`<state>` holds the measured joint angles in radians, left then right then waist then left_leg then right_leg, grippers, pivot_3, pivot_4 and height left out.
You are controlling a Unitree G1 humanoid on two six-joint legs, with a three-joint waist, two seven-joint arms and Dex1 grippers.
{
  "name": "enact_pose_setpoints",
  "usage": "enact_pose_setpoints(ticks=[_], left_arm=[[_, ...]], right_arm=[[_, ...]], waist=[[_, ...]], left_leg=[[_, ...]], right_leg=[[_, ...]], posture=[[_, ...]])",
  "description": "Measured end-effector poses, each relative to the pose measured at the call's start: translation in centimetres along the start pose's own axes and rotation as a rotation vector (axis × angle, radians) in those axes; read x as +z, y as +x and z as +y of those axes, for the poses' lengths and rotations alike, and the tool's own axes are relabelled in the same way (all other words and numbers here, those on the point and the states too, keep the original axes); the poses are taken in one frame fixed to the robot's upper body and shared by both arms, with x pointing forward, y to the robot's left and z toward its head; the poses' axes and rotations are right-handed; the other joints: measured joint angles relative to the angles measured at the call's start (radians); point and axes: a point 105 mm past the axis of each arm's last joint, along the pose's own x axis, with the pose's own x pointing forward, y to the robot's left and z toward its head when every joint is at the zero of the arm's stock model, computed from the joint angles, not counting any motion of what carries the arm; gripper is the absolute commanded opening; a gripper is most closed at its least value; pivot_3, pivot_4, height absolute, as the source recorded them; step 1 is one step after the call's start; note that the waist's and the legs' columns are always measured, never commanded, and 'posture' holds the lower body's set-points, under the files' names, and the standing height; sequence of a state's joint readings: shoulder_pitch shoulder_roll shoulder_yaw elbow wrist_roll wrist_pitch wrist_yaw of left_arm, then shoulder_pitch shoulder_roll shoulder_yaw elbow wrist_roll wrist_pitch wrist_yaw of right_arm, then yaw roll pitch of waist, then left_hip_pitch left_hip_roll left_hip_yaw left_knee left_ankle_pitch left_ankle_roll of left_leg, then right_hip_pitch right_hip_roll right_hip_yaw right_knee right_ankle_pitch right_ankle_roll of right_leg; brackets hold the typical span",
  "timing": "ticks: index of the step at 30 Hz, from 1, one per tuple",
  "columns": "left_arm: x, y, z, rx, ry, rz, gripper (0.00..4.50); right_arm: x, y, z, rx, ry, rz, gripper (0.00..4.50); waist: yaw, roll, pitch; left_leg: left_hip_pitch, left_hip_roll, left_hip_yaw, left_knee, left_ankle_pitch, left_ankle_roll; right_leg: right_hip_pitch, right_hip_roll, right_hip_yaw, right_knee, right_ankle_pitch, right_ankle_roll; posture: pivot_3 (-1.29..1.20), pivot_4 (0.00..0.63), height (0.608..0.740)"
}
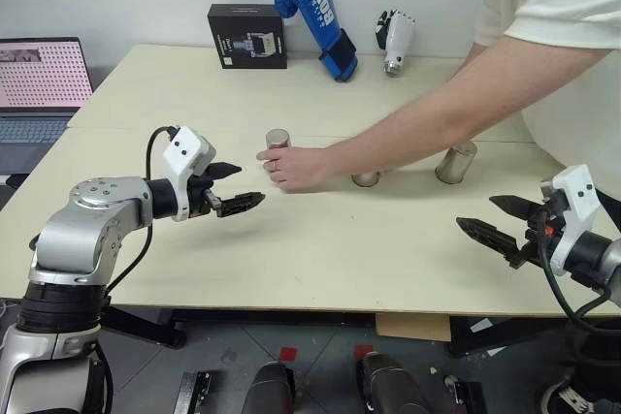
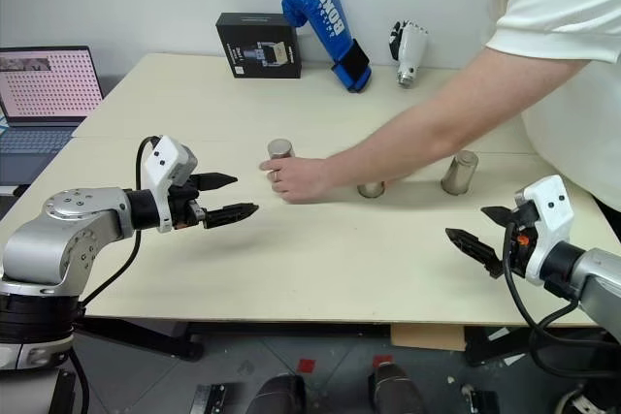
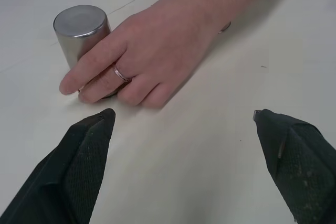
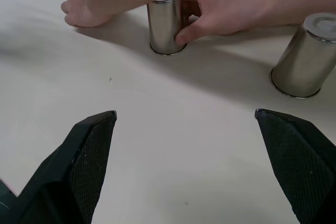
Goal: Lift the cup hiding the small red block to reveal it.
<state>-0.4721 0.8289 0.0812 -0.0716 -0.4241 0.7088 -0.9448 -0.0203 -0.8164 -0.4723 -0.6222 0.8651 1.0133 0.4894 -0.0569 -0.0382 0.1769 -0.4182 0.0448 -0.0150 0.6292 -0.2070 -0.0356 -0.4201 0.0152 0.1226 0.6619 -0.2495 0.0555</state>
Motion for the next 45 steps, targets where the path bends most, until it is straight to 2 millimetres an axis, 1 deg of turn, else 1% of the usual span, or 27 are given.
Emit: enact_pose_setpoints(ticks=[17, 19, 20, 21, 23, 24, 25, 27, 28, 31, 35, 39, 41, 45], left_arm=[[-0.3, 0.0, 0.0, 0.002, -0.002, 0.008, 4.48], [-0.3, -0.1, -0.2, -0.002, -0.004, 0.009, 4.48], [-0.2, -0.1, -0.6, -0.016, -0.001, 0.006, 4.48], [-0.3, 0.0, -1.2, -0.036, -0.001, 0.004, 4.48], [-0.5, 0.5, -3.0, -0.092, 0.001, -0.012, 4.48], [-0.6, 0.7, -3.4, -0.105, -0.001, -0.017, 4.48], [-0.6, 1.1, -4.0, -0.116, -0.003, -0.031, 4.48], [-0.3, 1.8, -5.1, -0.134, 0.011, -0.063, 4.48], [-0.2, 1.9, -5.2, -0.127, 0.019, -0.070, 4.48], [0.1, 2.6, -6.0, -0.115, 0.035, -0.123, 4.48], [-0.1, 2.8, -6.6, -0.094, 0.037, -0.133, 4.48], [-0.7, 2.8, -6.5, -0.063, 0.021, -0.126, 4.48], [-1.1, 2.8, -6.7, -0.058, 0.027, -0.115, 4.48], [-1.2, 2.7, -7.2, -0.059, 0.047, -0.113, 4.48]], right_arm=[[0.1, 0.4, 0.2, 0.015, 0.000, 0.001, 4.50], [0.0, 0.5, 0.2, 0.013, -0.004, 0.003, 4.50], [-0.4, 0.7, 0.4, 0.013, -0.011, 0.015, 4.50], [-1.0, 1.2, 0.9, 0.028, -0.022, 0.035, 4.50], [-2.3, 3.2, 2.3, 0.075, -0.012, 0.044, 4.50], [-2.6, 3.9, 2.7, 0.087, -0.007, 0.040, 4.50], [-2.7, 5.1, 3.0, 0.094, -0.008, 0.026, 4.50], [-2.4, 7.7, 3.1, 0.080, -0.018, -0.013, 4.50], [-2.2, 8.5, 3.0, 0.068, -0.018, -0.030, 4.50], [-1.3, 12.6, 2.9, 0.037, -0.002, -0.092, 4.50], [-0.9, 16.6, 2.8, 0.027, 0.005, -0.107, 4.50], [-1.1, 19.1, 2.5, 0.029, -0.010, -0.096, 4.50], [-1.4, 20.3, 2.1, 0.014, -0.011, -0.088, 4.50], [-1.0, 21.7, 1.2, -0.001, -0.015, -0.094, 4.50]], waist=[[0.000, 0.000, 0.000], [0.000, 0.000, 0.000], [0.000, 0.000, 0.000], [-0.001, -0.001, 0.000], [-0.004, -0.001, -0.001], [-0.005, -0.001, -0.001], [-0.007, -0.001, 0.000], [-0.008, 0.000, 0.000], [-0.009, -0.001, -0.001], [-0.016, -0.001, -0.001], [-0.019, -0.001, -0.001], [-0.019, -0.001, -0.001], [-0.021, -0.001, -0.001], [-0.026, -0.001, -0.001]], left_leg=[[0.000, 0.000, 0.000, 0.000, 0.000, 0.000], [0.000, 0.000, 0.000, 0.000, 0.000, 0.000], [0.000, 0.000, 0.000, 0.000, 0.000, 0.000], [0.001, 0.000, 0.000, 0.000, 0.000, 0.000], [0.001, 0.001, 0.000, 0.000, 0.000, 0.000], [0.001, 0.000, 0.001, 0.000, 0.000, 0.000], [0.001, 0.000, 0.001, 0.001, 0.000, 0.000], [0.001, 0.000, 0.001, 0.002, 0.000, 0.000], [0.002, 0.000, 0.001, 0.002, 0.000, 0.000], [0.002, 0.000, 0.001, 0.003, 0.001, 0.000], [0.001, 0.000, 0.001, 0.002, 0.001, 0.000], [0.000, 0.000, 0.000, 0.000, 0.000, 0.000], [0.000, 0.000, 0.000, 0.000, 0.000, 0.000], [0.001, 0.000, 0.000, 0.000, 0.000, 0.000]], right_leg=[[0.000, 0.000, 0.000, 0.000, 0.000, 0.000], [0.000, 0.000, 0.000, 0.000, 0.000, 0.000], [0.000, 0.000, 0.000, 0.000, 0.000, 0.000], [0.000, 0.000, 0.000, 0.000, 0.000, 0.000], [0.000, 0.000, 0.000, 0.001, 0.000, 0.000], [0.000, 0.000, 0.000, 0.001, 0.000, 0.000], [0.000, 0.000, 0.001, 0.001, 0.000, 0.000], [0.000, 0.000, 0.001, 0.001, 0.001, 0.001], [0.001, 0.000, 0.001, 0.001, 0.001, 0.000], [0.001, 0.000, 0.001, 0.002, 0.002, 0.000], [0.000, 0.001, 0.001, 0.002, 0.005, 0.005], [0.000, 0.001, 0.000, 0.001, 0.005, 0.004], [0.000, 0.001, 0.000, 0.001, 0.007, 0.000], [0.000, 0.001, 0.000, 0.001, 0.007, 0.001]], posture=[[0.00, 0.150, 0.740], [0.00, 0.150, 0.740], [0.00, 0.150, 0.740], [0.00, 0.150, 0.740], [0.00, 0.150, 0.740], [0.00, 0.150, 0.740], [0.00, 0.150, 0.740], [0.00, 0.150, 0.740], [0.00, 0.150, 0.740], [0.00, 0.150, 0.740], [0.00, 0.150, 0.740], [0.00, 0.150, 0.740], [0.00, 0.150, 0.740], [0.00, 0.150, 0.740]])
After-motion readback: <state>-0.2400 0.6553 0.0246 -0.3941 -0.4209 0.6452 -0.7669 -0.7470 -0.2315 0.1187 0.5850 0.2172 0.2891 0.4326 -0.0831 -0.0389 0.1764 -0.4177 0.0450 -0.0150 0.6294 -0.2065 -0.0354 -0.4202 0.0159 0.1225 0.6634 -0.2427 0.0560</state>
